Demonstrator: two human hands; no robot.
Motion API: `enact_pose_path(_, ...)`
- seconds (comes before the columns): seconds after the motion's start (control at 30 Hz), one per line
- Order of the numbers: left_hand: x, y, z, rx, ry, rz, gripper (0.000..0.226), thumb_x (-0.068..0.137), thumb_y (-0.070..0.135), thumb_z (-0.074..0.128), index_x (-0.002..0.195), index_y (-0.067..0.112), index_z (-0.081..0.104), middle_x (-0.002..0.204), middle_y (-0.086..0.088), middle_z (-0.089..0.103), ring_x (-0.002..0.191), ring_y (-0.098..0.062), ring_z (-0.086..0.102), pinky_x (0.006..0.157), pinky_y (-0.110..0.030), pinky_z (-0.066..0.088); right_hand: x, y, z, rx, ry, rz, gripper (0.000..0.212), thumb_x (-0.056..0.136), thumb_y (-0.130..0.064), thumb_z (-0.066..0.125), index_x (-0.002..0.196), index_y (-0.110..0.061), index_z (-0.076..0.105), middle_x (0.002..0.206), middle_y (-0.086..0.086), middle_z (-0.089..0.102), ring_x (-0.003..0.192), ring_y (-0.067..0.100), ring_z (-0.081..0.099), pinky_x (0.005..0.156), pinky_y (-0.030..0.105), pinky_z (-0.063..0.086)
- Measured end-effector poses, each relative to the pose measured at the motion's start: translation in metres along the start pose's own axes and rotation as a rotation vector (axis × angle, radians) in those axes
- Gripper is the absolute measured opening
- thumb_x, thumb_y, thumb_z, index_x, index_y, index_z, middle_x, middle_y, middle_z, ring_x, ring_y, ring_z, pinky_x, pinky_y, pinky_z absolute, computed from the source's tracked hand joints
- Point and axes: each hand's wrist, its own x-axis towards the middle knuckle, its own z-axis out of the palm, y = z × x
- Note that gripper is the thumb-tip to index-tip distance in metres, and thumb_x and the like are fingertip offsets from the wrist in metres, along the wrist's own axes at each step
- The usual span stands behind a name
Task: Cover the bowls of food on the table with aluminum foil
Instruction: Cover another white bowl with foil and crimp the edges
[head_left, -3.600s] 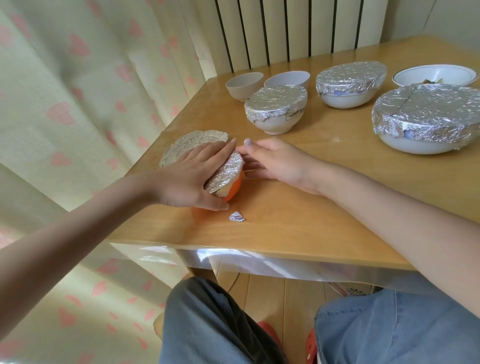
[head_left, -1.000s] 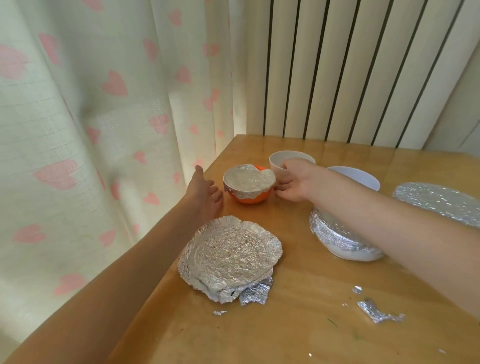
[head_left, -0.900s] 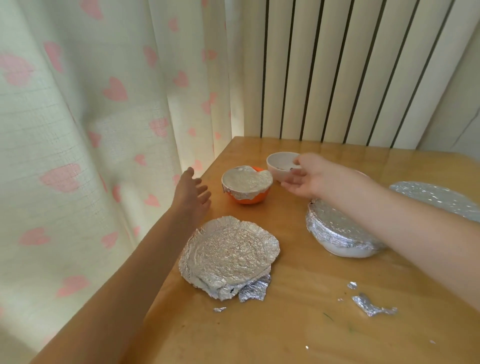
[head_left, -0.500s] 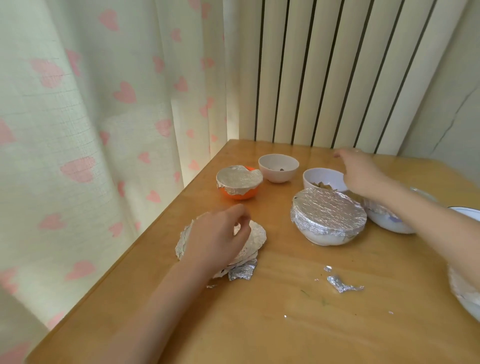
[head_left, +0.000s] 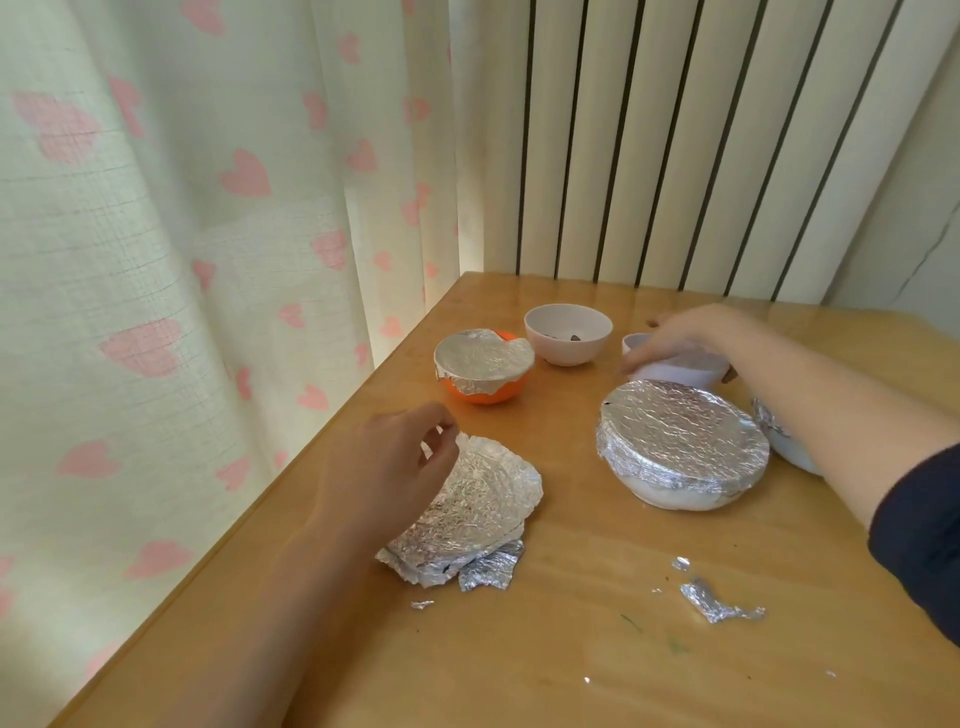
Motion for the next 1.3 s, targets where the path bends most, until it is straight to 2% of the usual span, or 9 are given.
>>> enact_pose_path(0.1, -0.001, -0.001, -0.001, -0.079, -0.026, 0.072, 0.022, 0.088, 0.044, 0.049, 0.088, 0.031, 0.067, 0.063, 0.024, 0.057, 0.065, -0.001, 0.06, 0.061, -0.029, 0.051, 0.008, 0.008, -0.002, 0.142, 0.135, 0.014, 0.092, 0.072, -0.055, 0.071, 0.146, -0.02, 0.03, 0.149, 0.01, 0.033, 0.131, 0.033, 0.037, 0.091, 0.039, 0.039)
enact_pose_path(0.2, -0.004, 0.001, 0.0, -0.146, -0.12, 0.127, 0.032, 0.078, 0.062, 0.049, 0.085, 0.035, 0.066, 0.069, 0.023, 0.062, 0.075, 0.005, 0.06, 0.066, -0.025, 0.051, -0.003, 0.014, -0.017, 0.176, 0.403, 0.018, 0.114, 0.046, -0.074, 0.065, 0.144, -0.025, 0.031, 0.145, 0.016, 0.035, 0.131, 0.041, 0.031, 0.102, 0.049, 0.035)
enact_pose_path(0.27, -0.005, 0.004, 0.001, -0.12, -0.243, 0.178, 0.041, 0.076, 0.07, 0.057, 0.097, 0.036, 0.066, 0.089, 0.021, 0.065, 0.086, 0.007, 0.058, 0.075, -0.018, 0.047, -0.02, 0.018, -0.033, 0.201, 0.516, -0.039, 0.101, 0.06, -0.071, 0.067, 0.144, -0.029, 0.029, 0.146, 0.019, 0.03, 0.134, 0.046, 0.023, 0.105, 0.052, 0.029)
enact_pose_path(0.4, -0.008, 0.01, 0.006, -0.121, -0.492, 0.266, 0.065, 0.076, 0.061, 0.071, 0.132, 0.033, 0.056, 0.132, 0.018, 0.055, 0.12, 0.004, 0.047, 0.101, -0.011, 0.033, -0.106, 0.023, -0.041, 0.274, 0.418, -0.202, 0.094, 0.061, -0.074, 0.066, 0.142, -0.044, 0.028, 0.149, 0.008, 0.027, 0.133, 0.036, 0.032, 0.104, 0.045, 0.035)
enact_pose_path(0.57, -0.016, 0.023, 0.012, -0.053, -0.566, 0.304, 0.056, 0.087, 0.045, 0.068, 0.135, 0.019, 0.056, 0.138, 0.006, 0.055, 0.124, -0.008, 0.047, 0.1, -0.01, 0.03, -0.219, 0.041, 0.034, 0.35, 0.227, -0.425, 0.083, 0.055, -0.066, 0.072, 0.129, -0.06, 0.035, 0.139, -0.013, 0.033, 0.128, 0.013, 0.036, 0.101, 0.03, 0.033)
enact_pose_path(0.73, -0.024, 0.03, 0.02, -0.003, -0.439, 0.225, 0.019, 0.094, 0.022, 0.057, 0.099, 0.01, 0.071, 0.094, -0.002, 0.07, 0.087, -0.018, 0.061, 0.079, -0.034, 0.046, -0.26, 0.052, 0.105, 0.258, 0.132, -0.509, 0.077, 0.049, -0.072, 0.071, 0.113, -0.073, 0.027, 0.119, -0.046, 0.02, 0.123, 0.003, 0.024, 0.103, 0.025, 0.028)
enact_pose_path(1.0, -0.053, 0.036, 0.015, 0.072, -0.261, 0.001, 0.04, 0.093, 0.04, 0.059, 0.125, 0.016, 0.062, 0.119, -0.001, 0.065, 0.114, -0.022, 0.057, 0.09, -0.034, 0.047, -0.271, 0.055, 0.143, 0.167, 0.241, -0.506, 0.09, 0.059, -0.078, 0.061, 0.137, -0.06, 0.02, 0.142, -0.028, 0.015, 0.132, 0.002, 0.01, 0.107, 0.034, 0.025)
enact_pose_path(1.2, -0.053, 0.031, 0.018, -0.004, -0.111, -0.03, 0.017, 0.094, 0.024, 0.06, 0.094, 0.012, 0.072, 0.093, 0.0, 0.071, 0.09, -0.019, 0.062, 0.075, -0.032, 0.045, -0.278, 0.061, 0.15, 0.217, 0.255, -0.528, 0.081, 0.066, -0.083, 0.042, 0.139, -0.058, 0.017, 0.153, -0.027, 0.003, 0.141, 0.0, -0.004, 0.114, 0.038, 0.011)
enact_pose_path(1.3, -0.057, 0.037, 0.007, -0.268, 0.217, -0.084, 0.011, 0.097, 0.023, 0.057, 0.092, 0.017, 0.064, 0.084, 0.007, 0.066, 0.079, -0.006, 0.057, 0.069, -0.024, 0.042, -0.28, 0.065, 0.148, 0.446, 0.351, -0.595, 0.075, 0.063, -0.08, 0.038, 0.134, -0.056, 0.028, 0.149, -0.032, 0.014, 0.139, -0.007, 0.005, 0.117, 0.034, 0.011)
